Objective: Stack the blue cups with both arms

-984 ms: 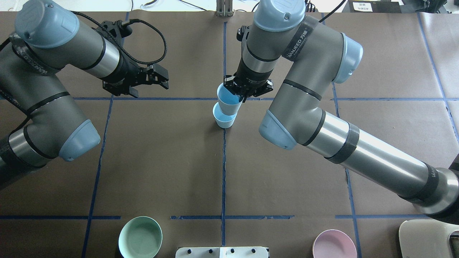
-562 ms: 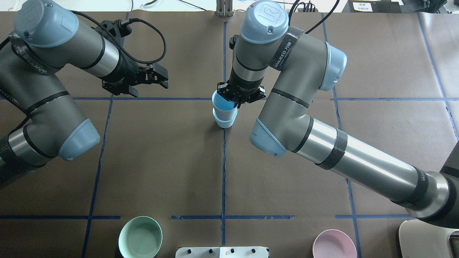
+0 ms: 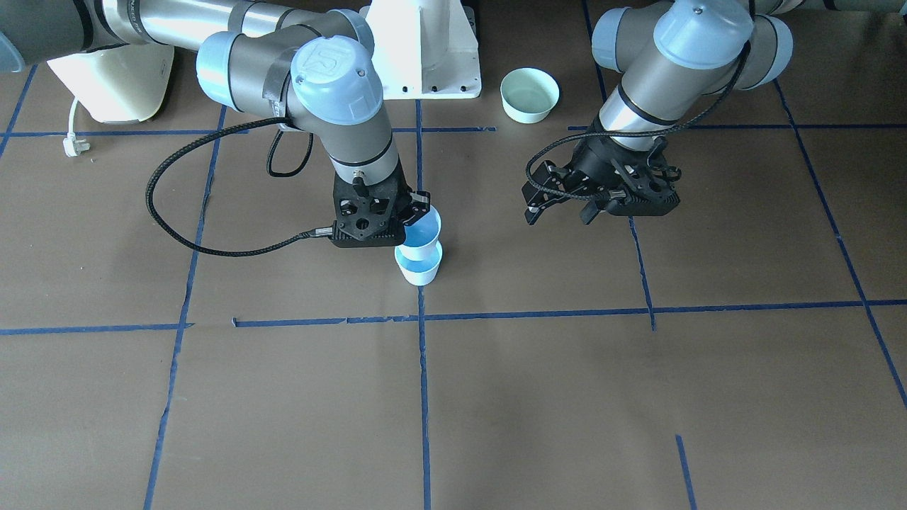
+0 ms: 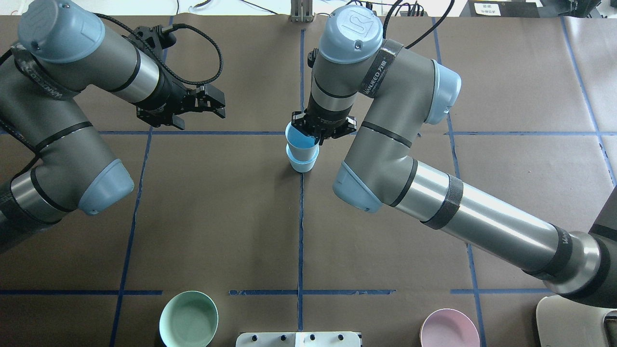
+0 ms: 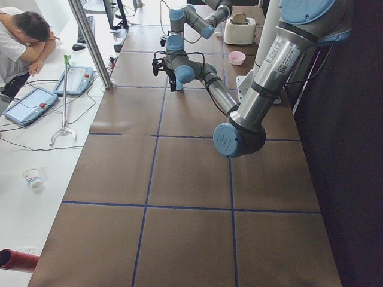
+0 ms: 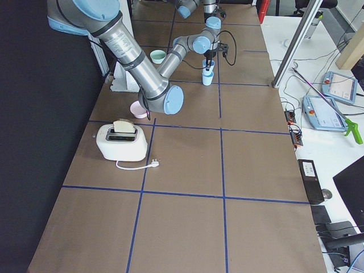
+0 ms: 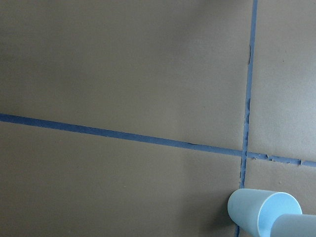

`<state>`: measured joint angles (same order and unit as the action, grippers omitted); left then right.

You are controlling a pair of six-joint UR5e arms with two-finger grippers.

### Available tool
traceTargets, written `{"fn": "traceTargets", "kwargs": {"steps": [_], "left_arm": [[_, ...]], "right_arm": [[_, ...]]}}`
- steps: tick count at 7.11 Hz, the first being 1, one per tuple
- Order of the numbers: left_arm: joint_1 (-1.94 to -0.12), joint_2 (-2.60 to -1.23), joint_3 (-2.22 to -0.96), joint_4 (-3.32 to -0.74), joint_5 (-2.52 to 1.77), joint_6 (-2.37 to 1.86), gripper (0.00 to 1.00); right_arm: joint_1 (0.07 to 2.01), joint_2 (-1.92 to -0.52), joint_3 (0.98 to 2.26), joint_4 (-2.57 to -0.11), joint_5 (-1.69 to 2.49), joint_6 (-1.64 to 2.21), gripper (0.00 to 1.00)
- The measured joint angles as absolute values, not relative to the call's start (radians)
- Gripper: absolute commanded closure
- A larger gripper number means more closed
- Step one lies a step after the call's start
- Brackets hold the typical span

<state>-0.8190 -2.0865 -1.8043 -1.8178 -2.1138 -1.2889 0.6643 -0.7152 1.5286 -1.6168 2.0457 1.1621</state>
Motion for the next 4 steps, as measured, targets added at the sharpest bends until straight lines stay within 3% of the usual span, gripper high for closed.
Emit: {"fn": "traceTargets", "kwargs": {"steps": [1, 2, 4], "left_arm": [[-0.819, -2.087, -1.805, -1.818, -2.114, -1.29, 0.0], [-0.819, -2.088, -1.805, -1.818, -2.114, -1.29, 0.0], [-0.819, -2.087, -1.805, -1.818, -2.114, -1.289, 0.0]], "right_arm": [[0.664, -0.715, 1.519, -1.601, 2.041, 1.168, 0.73], [0.664, -0.715, 1.514, -1.586, 2.039, 1.176, 0.01], [0.652, -0.715, 1.513, -1.576, 2.01, 1.182, 0.0]]}}
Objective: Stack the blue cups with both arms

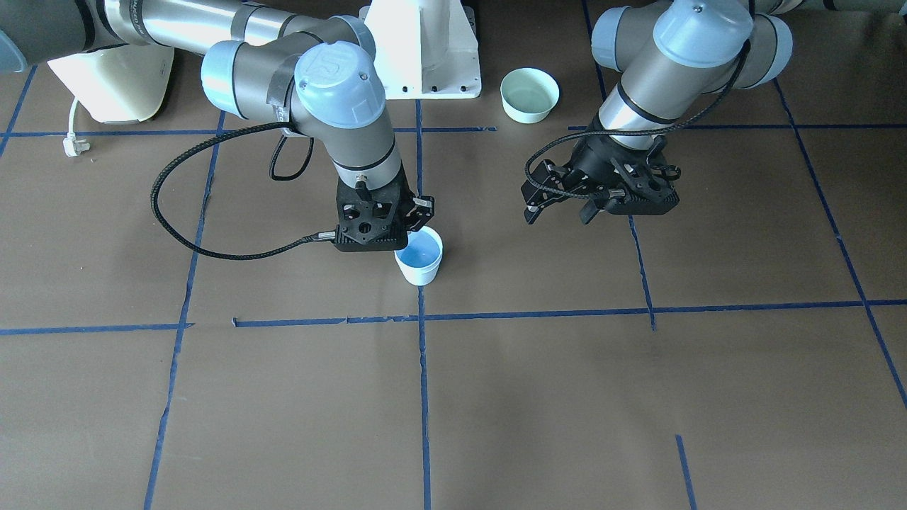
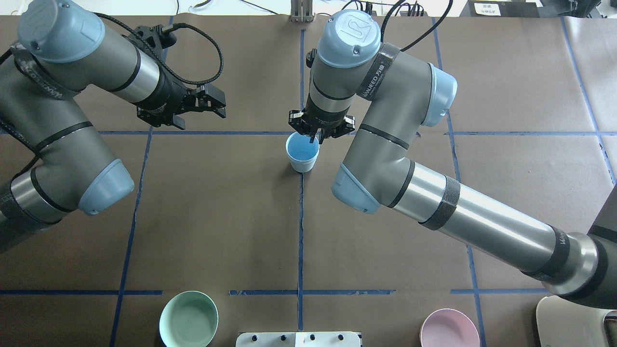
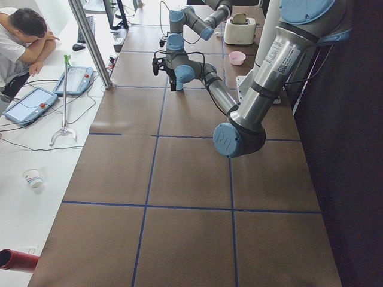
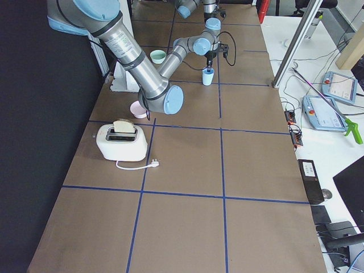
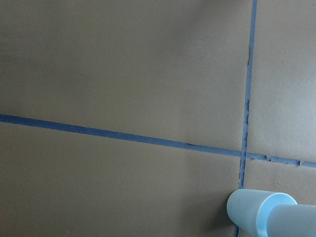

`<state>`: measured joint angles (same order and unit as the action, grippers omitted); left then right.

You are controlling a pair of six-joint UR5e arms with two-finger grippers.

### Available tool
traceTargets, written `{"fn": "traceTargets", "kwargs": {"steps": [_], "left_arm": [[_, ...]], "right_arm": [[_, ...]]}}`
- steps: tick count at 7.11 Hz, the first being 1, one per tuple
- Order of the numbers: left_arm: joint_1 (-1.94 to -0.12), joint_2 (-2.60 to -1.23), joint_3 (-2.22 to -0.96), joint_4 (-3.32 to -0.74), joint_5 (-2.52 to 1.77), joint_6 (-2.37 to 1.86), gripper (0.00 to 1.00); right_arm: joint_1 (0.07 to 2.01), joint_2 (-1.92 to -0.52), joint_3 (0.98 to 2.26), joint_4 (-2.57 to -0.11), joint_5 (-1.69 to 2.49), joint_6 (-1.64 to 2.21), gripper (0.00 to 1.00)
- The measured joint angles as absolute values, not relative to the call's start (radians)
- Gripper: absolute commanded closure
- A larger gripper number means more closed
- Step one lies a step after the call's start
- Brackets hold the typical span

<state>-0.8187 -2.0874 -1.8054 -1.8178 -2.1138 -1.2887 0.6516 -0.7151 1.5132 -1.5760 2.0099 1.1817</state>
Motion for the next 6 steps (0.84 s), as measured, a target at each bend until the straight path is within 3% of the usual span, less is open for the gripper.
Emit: {"fn": "traceTargets", "kwargs": {"steps": [3, 6], "left_arm": [[-0.844, -2.026, -1.813, -1.818, -2.126, -1.195, 0.0], [-1.068, -1.787, -1.819, -1.811, -2.299, -0.751, 0.0]], "right_arm": [[0.699, -0.789, 1.603, -1.564, 2.029, 1.168, 0.0], [0.983, -1.118, 1.804, -1.566, 2.233, 0.827, 0.0]]}}
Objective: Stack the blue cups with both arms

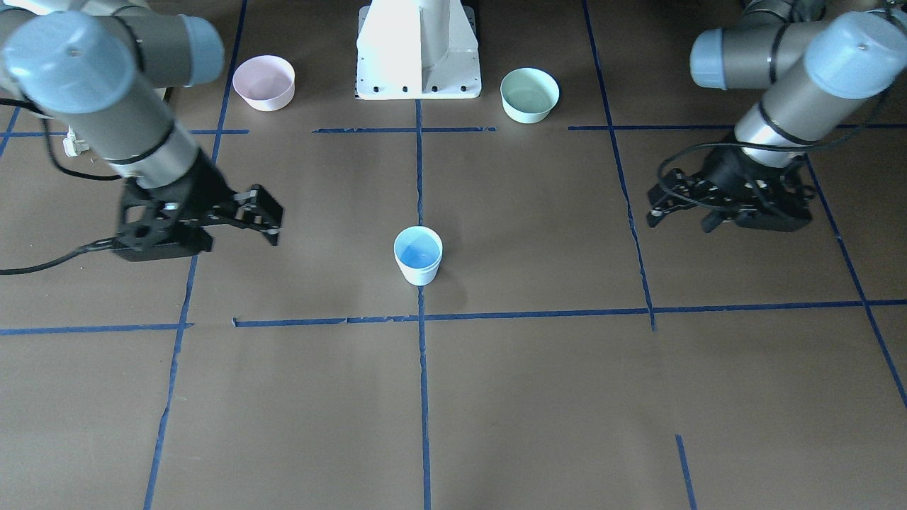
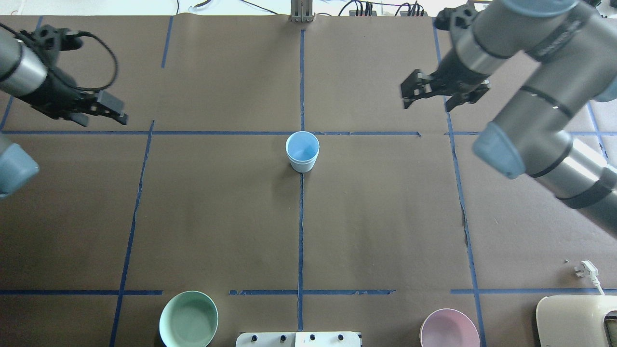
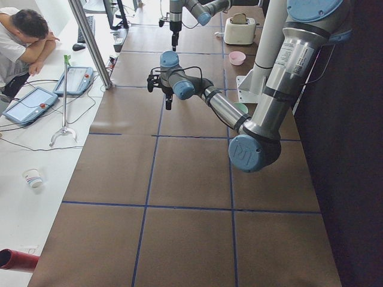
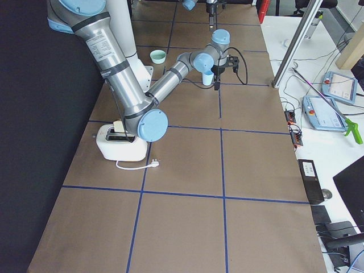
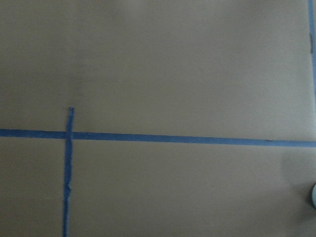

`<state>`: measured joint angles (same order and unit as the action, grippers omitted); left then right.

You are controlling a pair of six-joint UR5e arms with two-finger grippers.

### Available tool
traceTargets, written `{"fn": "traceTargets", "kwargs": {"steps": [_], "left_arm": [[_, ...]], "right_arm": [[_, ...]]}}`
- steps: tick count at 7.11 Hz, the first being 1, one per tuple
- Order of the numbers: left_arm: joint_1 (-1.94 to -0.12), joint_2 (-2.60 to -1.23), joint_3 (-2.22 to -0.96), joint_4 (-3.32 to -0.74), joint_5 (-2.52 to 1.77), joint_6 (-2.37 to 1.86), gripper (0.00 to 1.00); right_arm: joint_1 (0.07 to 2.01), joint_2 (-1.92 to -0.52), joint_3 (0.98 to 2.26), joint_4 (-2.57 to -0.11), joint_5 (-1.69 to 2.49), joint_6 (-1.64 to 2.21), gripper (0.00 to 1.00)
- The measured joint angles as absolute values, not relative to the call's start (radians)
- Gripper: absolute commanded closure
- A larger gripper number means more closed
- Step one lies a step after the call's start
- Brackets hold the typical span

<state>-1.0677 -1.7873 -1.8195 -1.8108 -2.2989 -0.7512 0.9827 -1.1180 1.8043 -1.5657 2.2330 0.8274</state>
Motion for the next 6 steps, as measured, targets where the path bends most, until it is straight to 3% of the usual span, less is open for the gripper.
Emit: {"fn": "traceTargets", "kwargs": {"steps": [3, 6], "left_arm": [[-1.338, -1.665, -1.726, -1.741, -2.35, -0.193, 0.0], [-1.528, -1.661, -1.628, -1.61, -2.349, 0.182, 0.0]], "right_arm": [[1.272, -1.351, 1.759, -1.566, 2.333, 0.303, 0.0], [1.468, -1.409, 1.527, -1.56, 2.404, -0.124, 0.0]]}}
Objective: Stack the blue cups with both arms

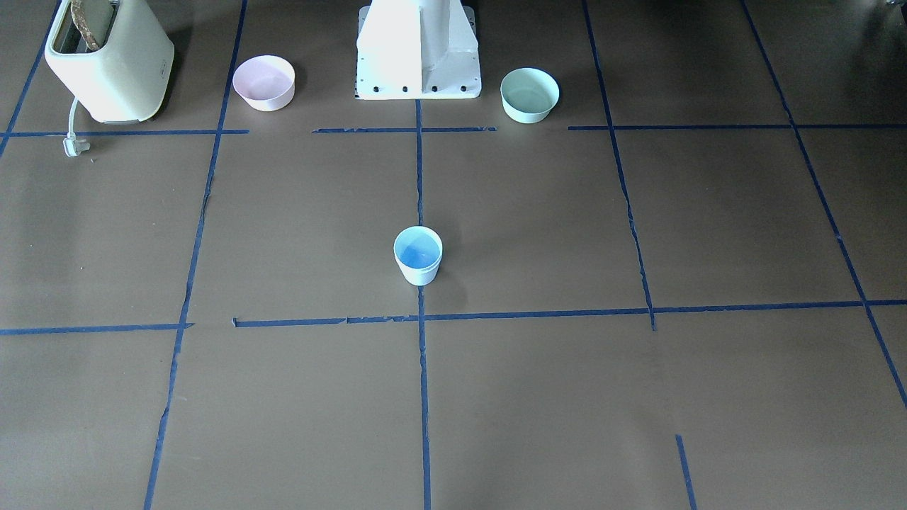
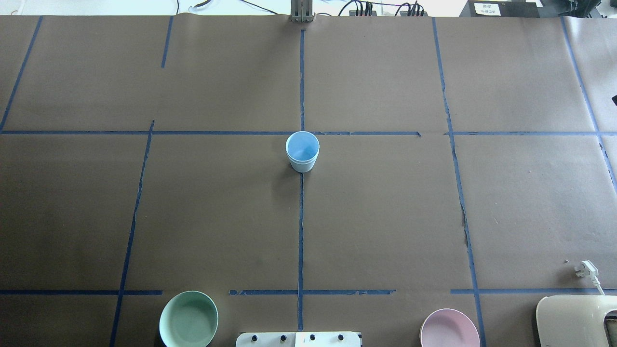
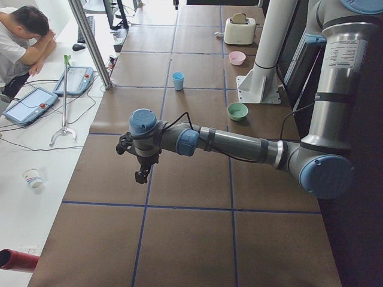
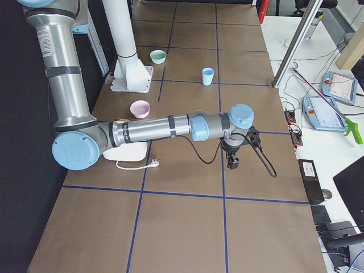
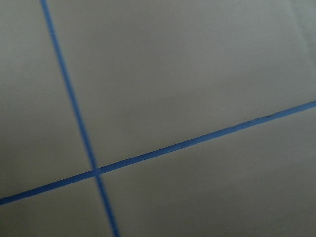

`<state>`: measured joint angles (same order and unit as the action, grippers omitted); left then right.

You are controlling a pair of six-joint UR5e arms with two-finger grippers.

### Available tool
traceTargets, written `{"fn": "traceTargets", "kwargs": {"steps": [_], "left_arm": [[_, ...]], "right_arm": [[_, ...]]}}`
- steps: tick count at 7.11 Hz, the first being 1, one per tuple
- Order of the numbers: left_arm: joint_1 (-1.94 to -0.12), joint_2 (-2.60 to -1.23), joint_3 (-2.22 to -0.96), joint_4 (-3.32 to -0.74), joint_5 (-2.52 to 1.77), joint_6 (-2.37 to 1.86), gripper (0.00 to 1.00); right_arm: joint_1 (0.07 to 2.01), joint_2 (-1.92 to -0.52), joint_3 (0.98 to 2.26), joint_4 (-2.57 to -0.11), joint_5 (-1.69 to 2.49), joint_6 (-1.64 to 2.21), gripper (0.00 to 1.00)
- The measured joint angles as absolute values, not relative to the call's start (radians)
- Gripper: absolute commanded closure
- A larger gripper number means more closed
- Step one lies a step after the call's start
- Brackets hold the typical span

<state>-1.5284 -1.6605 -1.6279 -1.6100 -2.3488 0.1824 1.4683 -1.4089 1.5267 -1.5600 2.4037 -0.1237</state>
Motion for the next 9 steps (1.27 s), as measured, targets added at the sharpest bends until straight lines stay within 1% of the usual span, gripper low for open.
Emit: {"fn": "traceTargets", "kwargs": {"steps": [1, 3, 6, 9], "left_arm": [[-1.549, -1.663, -1.589, -1.601, -2.35, 0.212, 0.0], [-1.562, -1.663, -1.543, -1.595, -2.351, 0.224, 0.0], [-1.563, -1.669, -1.554, -1.578, -2.36, 0.103, 0.0], [-1.56, -1.668, -1.591, -1.487, -2.384, 0.159, 0.0]], "right_arm": [[1.493, -1.429, 1.485, -1.557, 2.407, -0.175, 0.0], [1.516, -1.466, 1.464, -1.554, 2.408, -0.153, 0.0], [1.52, -1.472, 1.48, -1.55, 2.397, -0.094, 0.0], [1.52, -1.459, 1.526, -1.558, 2.361, -0.087, 0.0]]}}
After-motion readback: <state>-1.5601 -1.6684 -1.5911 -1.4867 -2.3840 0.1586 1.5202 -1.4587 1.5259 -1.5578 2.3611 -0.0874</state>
